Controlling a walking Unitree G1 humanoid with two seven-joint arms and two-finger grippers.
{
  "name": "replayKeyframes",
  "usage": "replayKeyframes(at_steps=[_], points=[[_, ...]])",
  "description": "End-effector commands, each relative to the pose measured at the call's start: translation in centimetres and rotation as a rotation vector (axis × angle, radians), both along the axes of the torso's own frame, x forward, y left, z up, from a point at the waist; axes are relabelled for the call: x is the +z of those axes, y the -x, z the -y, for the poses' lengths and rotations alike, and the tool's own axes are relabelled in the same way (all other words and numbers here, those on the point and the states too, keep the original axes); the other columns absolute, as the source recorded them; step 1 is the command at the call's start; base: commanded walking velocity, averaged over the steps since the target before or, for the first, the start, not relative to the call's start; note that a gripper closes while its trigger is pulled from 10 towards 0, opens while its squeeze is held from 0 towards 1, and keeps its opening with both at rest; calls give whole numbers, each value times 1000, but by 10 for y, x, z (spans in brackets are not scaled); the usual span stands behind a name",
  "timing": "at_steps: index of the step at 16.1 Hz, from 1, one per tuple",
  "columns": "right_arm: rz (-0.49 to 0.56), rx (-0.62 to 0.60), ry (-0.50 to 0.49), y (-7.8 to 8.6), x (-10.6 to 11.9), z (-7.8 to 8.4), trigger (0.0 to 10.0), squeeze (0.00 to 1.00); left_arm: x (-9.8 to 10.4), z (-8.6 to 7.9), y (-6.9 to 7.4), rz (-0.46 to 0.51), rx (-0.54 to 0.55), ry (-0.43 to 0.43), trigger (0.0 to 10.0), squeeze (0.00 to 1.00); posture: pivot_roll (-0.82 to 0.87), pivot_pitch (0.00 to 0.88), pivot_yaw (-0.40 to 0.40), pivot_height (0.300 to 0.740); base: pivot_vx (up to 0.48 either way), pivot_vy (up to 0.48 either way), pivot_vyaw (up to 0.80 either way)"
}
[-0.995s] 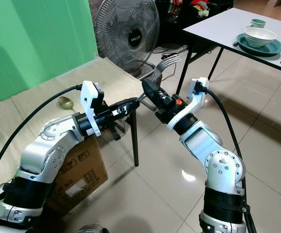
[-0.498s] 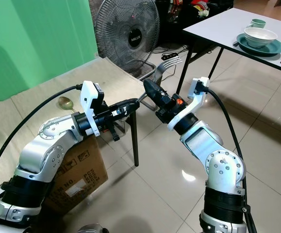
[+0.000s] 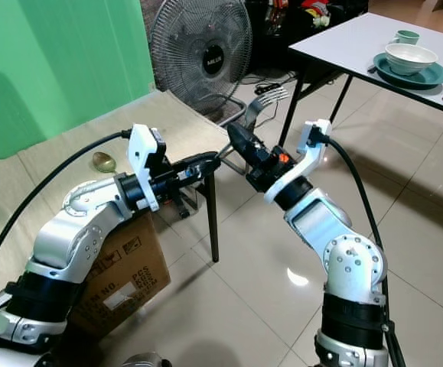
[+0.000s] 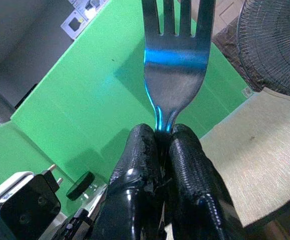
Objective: Setting the table
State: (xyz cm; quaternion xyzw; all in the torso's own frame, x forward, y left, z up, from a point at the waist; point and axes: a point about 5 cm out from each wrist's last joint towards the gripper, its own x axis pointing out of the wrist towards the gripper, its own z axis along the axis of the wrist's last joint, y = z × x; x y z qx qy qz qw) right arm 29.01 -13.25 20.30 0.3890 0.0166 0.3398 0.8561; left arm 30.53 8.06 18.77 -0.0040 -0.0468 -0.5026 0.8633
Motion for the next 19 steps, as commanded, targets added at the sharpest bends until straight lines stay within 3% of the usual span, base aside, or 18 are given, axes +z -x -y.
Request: replayKeyframes(at_steps=[1, 2, 3, 6, 8, 10, 11, 12, 14, 15, 16, 19], points=[[15, -1, 4, -1, 4, -1, 0, 0, 9, -2, -3, 43, 19, 6, 10000, 1000, 33, 0, 43, 740, 0, 0, 0], [16, -6, 4, -2, 4, 0, 0, 0, 10, -2, -3, 47, 15, 14, 10000, 1000, 36, 0, 42, 740, 0, 0, 0], [18, -28, 5, -5, 4, 2, 0, 0, 16, -2, -1, 58, 4, 49, 10000, 0, 41, 0, 40, 740, 0, 0, 0], [15, -78, 13, -10, 4, 9, 0, 0, 23, -1, 4, 67, -21, 96, 10000, 0, 49, 0, 39, 740, 0, 0, 0], [16, -185, 87, -18, 4, 28, 0, 0, 31, 0, 11, 59, -37, 126, 10000, 0, 49, 0, 42, 740, 0, 0, 0], [33, -215, 192, -14, 4, 36, 0, 0, 25, -8, 8, 48, 58, 62, 10000, 0, 47, 0, 45, 740, 0, 0, 0], [33, -215, 192, -14, 4, 36, 0, 0, 25, -8, 8, 48, 58, 62, 10000, 0, 47, 0, 45, 740, 0, 0, 0], [29, -226, 385, 3, -2, 38, 10000, 0, 7, -30, 3, 32, 303, -58, 10000, 0, 38, 0, 52, 740, 0, 0, 0], [-29, -300, 582, 20, -17, 42, 10000, 0, -9, -50, 10, -18, 532, -142, 10000, 0, 43, 0, 40, 740, 0, 0, 0], [-43, -332, 628, 23, -22, 45, 10000, 0, -12, -53, 13, -38, 568, -156, 10000, 0, 49, 0, 36, 740, 0, 0, 0], [-82, -433, 736, 32, -34, 52, 10000, 0, -22, -62, 22, -43, 668, -185, 10000, 0, 55, 0, 28, 740, 0, 0, 0], [-115, -528, 811, 49, -48, 54, 10000, 0, -36, -67, 33, -43, 746, -204, 10000, 0, 53, 0, 28, 740, 0, 0, 0]])
